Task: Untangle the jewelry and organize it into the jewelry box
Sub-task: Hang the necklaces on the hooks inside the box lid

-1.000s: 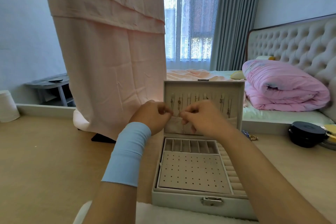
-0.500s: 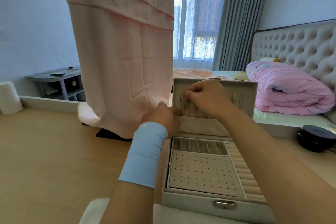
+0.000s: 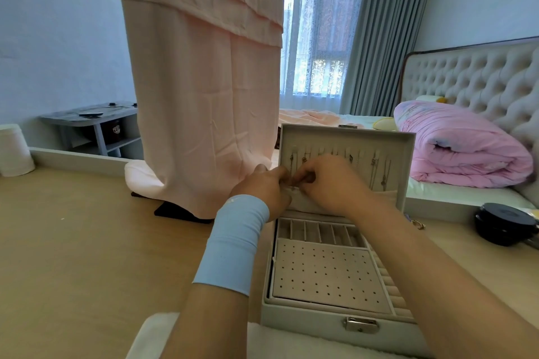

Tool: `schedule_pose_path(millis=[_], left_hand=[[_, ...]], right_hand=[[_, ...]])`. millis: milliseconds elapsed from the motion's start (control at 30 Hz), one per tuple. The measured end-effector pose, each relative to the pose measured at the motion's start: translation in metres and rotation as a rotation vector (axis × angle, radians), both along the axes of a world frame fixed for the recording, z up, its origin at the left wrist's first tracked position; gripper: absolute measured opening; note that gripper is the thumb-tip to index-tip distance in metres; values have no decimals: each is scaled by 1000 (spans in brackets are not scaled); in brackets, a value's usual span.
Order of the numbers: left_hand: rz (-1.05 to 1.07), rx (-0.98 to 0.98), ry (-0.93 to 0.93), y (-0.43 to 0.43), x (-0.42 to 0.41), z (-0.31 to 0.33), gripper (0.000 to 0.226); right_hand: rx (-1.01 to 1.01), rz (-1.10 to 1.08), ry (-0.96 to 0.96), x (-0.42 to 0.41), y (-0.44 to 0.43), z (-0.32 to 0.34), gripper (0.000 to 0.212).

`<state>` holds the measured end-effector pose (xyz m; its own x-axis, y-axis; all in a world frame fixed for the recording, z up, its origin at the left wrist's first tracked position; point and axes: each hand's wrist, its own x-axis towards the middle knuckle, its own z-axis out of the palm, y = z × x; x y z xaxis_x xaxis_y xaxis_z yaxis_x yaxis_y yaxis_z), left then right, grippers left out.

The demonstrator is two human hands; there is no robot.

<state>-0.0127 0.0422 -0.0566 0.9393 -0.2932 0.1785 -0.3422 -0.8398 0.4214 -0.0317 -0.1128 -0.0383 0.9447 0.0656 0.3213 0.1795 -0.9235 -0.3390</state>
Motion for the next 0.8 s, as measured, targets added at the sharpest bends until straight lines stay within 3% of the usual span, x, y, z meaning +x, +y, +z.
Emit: schedule_pose_path(millis=[167,367,500,667,800], left_hand=[[1,12,-25,0,-4,1,38],[38,59,-81,-3,-9,3,39],[56,70,-62,-5,-8,3,43],[48,65,-46,-5,-7,3,38],[44,59,-25,-2,-5,3,36]], right_hand=[[30,0,19,-6,-1,-4,19],[-293,-88,-109,-4,12,-8,20],[-166,-68,-113,-1,9,-10,22],[-147,-125,-251,2,10,-3,19],[-143,-129,-178,6,9,-2,13]])
